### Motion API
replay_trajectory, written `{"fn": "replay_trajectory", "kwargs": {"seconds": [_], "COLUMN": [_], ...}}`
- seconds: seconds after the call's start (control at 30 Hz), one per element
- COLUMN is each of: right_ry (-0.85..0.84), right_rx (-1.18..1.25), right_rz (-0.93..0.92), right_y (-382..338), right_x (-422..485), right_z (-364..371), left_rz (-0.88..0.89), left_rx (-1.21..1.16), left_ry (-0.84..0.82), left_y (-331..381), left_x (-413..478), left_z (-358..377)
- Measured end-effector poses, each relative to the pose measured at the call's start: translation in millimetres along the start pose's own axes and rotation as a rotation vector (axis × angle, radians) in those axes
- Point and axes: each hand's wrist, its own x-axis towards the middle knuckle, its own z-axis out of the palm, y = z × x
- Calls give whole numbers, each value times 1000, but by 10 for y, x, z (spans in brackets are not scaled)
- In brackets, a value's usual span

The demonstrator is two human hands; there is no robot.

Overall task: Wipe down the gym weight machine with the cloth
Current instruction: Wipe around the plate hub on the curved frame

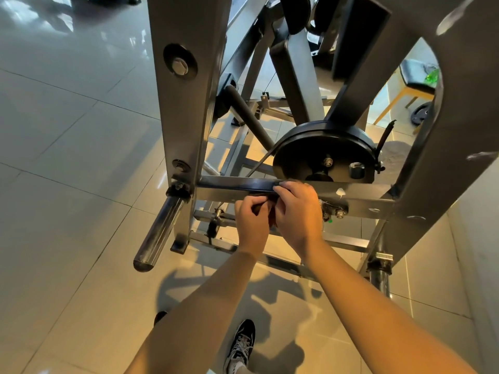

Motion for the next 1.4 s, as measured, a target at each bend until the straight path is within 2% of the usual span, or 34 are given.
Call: {"fn": "replay_trajectory", "kwargs": {"seconds": [0.07, 0.13, 0.2, 0.3, 0.47, 0.57, 0.7, 0.83, 0.9, 1.07, 1.17, 1.27, 1.4], "right_ry": [7, 6, -16, -42, -49, -20, -30, -65, -78, -27, -31, -42, -42], "right_rx": [-10, -6, 3, 32, 54, 60, 47, 91, 111, 117, 87, 88, 84], "right_rz": [-22, -43, -79, -99, -58, -34, -54, -66, -68, -45, -71, -81, -81], "right_y": [-22, -49, -68, -68, -75, -112, -126, -77, -65, -121, -117, -107, -97], "right_x": [1, -3, 8, 40, 55, 62, 74, 91, 85, 99, 89, 56, 45], "right_z": [-6, 1, 32, 68, 59, 79, 121, 30, -7, 15, 14, -9, -1], "left_rz": [-122, -318, -408, -324, -82, -105, -298, -334, -280, -128, -254, -358, -73], "left_rx": [-40, -153, -225, -248, -36, -15, -156, -236, -195, -38, -47, -137, 47], "left_ry": [56, 156, 226, 211, 68, 47, 167, 257, 225, 27, -21, 83, 134], "left_y": [-108, -172, -189, -94, -17, -80, -166, -120, -55, -97, -148, -124, 22], "left_x": [90, 236, 360, 310, 39, 118, 315, 406, 330, 45, 99, 226, 299], "left_z": [-141, -320, -479, -466, -74, -158, -439, -557, -464, -65, -128, -365, -581]}}
